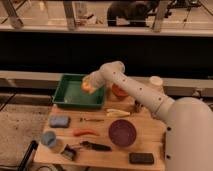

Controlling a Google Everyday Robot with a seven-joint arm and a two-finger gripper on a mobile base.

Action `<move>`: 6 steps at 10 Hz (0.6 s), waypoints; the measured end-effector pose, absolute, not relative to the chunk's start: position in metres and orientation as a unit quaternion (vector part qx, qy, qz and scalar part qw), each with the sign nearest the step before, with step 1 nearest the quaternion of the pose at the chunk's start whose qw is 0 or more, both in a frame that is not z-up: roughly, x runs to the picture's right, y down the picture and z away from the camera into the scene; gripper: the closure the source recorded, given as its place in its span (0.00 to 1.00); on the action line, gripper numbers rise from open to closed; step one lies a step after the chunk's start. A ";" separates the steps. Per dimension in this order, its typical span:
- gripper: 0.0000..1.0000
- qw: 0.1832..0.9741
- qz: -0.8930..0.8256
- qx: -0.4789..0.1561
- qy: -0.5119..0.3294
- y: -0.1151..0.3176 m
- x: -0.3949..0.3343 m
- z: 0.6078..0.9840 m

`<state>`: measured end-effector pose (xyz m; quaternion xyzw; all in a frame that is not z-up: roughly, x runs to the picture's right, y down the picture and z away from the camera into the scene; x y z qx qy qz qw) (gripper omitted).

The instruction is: Place apple in tray

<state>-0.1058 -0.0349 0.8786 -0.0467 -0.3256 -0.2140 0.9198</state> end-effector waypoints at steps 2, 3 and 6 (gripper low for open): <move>0.99 0.918 -0.222 -0.045 -0.327 -0.034 -0.111 0.883; 0.95 0.917 -0.226 -0.044 -0.326 -0.034 -0.113 0.885; 0.65 0.915 -0.240 -0.038 -0.322 -0.036 -0.118 0.886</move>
